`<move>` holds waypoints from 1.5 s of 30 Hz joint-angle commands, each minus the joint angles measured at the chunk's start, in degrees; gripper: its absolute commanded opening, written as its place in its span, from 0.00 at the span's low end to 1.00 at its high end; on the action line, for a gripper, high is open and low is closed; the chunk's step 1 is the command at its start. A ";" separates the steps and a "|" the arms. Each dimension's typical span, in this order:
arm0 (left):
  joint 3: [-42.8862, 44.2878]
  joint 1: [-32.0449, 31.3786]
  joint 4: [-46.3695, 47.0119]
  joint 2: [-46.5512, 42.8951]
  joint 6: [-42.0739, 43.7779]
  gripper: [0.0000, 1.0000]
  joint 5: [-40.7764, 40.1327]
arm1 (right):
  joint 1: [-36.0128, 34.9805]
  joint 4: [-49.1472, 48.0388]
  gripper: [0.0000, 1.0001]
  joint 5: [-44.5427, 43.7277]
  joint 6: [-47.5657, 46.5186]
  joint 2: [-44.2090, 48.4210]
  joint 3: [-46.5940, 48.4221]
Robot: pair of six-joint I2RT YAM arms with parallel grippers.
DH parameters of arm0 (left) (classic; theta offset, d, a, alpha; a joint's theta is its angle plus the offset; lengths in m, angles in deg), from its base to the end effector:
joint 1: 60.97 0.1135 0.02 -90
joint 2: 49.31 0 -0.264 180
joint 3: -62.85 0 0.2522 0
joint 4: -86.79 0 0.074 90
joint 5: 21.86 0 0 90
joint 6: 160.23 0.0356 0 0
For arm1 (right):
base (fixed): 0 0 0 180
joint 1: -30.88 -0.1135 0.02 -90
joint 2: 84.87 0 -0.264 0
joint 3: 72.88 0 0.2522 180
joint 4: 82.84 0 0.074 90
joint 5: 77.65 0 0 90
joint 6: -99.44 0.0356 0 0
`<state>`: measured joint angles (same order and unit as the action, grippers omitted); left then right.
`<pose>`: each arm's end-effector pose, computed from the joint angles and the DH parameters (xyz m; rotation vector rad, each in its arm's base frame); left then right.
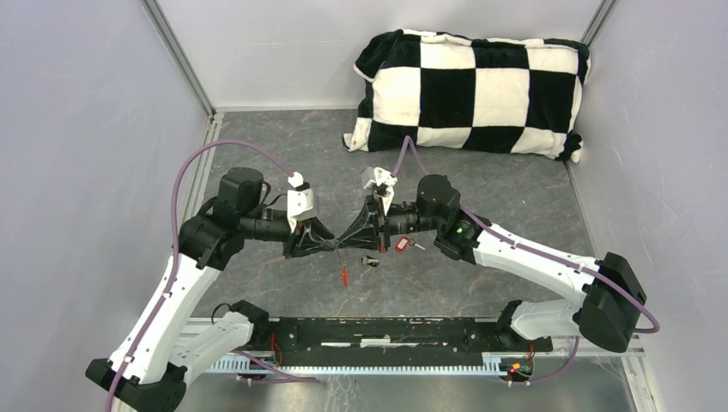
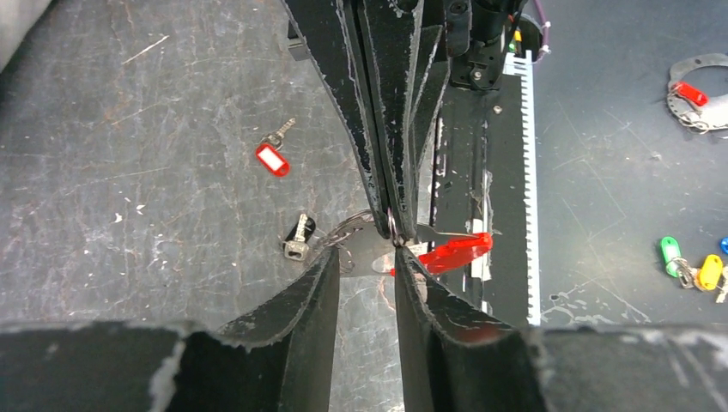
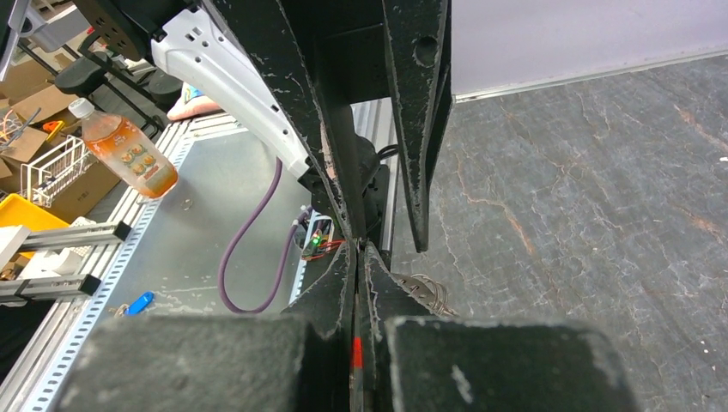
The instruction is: Put the keys on the keyring
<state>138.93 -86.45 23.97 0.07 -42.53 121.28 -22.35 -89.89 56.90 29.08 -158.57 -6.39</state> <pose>0.1236 -0.0904 0.3710 1.3532 1.5649 -0.9828 0.1569 0.2516 0.3350 -1.1452 1.4135 1.5524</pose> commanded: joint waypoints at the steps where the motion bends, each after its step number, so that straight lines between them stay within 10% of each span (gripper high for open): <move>1: 2.81 0.07 3.66 1.02 1.57 0.35 4.85 | -0.73 0.08 0.00 1.15 -0.58 -0.25 1.85; 15: 3.52 0.07 0.47 1.28 3.39 0.51 7.39 | -0.82 4.21 0.00 -1.55 -4.05 -0.71 3.14; 36: 3.93 0.07 -7.62 2.97 9.61 0.49 7.37 | -0.88 8.89 0.00 -5.22 -8.05 0.13 5.06; 45: 0.17 0.07 3.17 1.43 2.19 0.50 -0.14 | -0.99 8.36 0.00 -3.42 -7.63 0.55 4.38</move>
<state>140.22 -86.23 20.89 2.85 -36.12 123.56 -22.94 -79.21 52.01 21.67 -159.18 -4.34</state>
